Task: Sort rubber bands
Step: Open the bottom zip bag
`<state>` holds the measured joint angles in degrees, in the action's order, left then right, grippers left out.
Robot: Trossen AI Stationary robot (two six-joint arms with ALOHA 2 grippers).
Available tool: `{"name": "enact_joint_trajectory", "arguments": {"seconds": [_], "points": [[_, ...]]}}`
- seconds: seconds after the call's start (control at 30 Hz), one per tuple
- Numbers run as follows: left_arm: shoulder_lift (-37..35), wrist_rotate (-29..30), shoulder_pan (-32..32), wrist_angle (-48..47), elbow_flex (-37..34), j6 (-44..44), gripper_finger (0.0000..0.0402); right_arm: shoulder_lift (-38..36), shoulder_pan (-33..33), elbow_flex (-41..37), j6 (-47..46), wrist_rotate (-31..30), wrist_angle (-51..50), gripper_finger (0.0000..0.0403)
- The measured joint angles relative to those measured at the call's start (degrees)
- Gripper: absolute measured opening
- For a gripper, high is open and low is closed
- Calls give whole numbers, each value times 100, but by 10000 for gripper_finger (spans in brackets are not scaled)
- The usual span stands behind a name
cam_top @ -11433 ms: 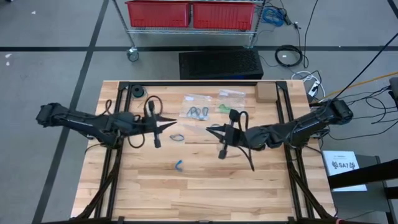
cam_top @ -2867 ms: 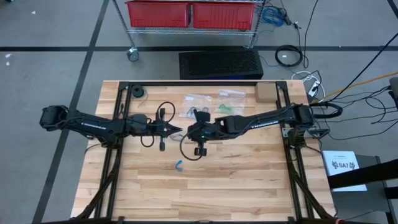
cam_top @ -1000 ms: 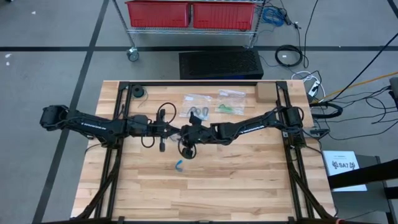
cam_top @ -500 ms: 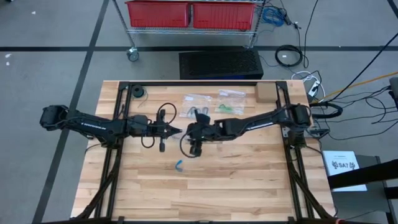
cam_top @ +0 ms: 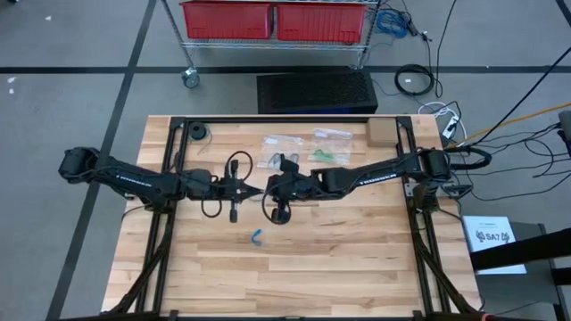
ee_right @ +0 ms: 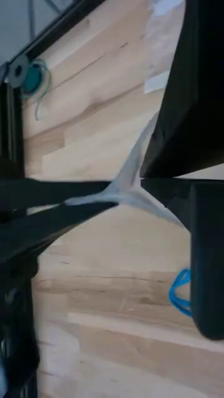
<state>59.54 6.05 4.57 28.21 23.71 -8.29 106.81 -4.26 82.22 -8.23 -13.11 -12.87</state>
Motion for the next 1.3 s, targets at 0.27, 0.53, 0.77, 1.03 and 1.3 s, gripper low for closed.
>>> {"name": "enact_joint_trajectory", "arguments": {"seconds": [0.27, 0.53, 0.77, 1.03, 1.3], "points": [[410, 453, 212, 54, 264, -131, 0, 266, 11, 0, 131, 413, 604, 0], [487, 607, 314, 391, 284, -149, 0, 450, 3, -1, 79, 430, 971, 1], [495, 631, 309, 360, 277, -146, 0, 449, 4, 6, -86, 451, 211, 72], [508, 588, 312, 156, 262, -106, 0, 309, 1, 19, -227, 460, -762, 197], [680, 467, 312, 242, 271, 156, 0, -170, -69, 8, -310, 695, -1059, 200]]}}
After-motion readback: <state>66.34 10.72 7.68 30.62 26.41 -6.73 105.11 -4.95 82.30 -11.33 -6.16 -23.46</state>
